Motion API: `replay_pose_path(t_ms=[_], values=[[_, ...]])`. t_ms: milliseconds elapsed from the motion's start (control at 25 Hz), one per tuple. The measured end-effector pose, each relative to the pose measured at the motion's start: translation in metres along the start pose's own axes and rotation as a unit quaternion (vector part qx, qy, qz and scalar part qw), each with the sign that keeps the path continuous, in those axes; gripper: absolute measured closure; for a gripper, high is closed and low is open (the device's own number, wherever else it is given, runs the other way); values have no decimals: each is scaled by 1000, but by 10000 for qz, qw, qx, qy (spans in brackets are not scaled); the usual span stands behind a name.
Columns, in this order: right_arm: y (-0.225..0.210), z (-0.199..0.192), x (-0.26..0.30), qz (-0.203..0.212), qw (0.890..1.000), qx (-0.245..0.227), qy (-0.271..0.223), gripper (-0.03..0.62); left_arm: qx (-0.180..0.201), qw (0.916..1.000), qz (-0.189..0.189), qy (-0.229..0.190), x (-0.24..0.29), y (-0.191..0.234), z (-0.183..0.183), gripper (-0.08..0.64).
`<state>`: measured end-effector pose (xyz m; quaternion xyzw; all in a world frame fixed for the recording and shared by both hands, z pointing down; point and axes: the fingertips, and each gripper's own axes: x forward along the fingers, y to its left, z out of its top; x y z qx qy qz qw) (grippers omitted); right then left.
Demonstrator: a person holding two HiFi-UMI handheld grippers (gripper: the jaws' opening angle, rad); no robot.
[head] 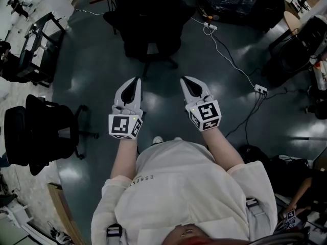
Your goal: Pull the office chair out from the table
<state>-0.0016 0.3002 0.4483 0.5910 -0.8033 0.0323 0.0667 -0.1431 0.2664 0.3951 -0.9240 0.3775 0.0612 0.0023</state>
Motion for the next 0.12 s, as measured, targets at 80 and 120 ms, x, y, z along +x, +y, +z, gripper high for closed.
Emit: replay_pose_path(t_ms=[80,120], values=[[-2,-1,0,1,10000,7,16,600,0,10000,11,7,1,-1,-1,543],[-3,-2,0,1,10000,9,24,600,-1,10000,15,12,1,-1,-1,543]])
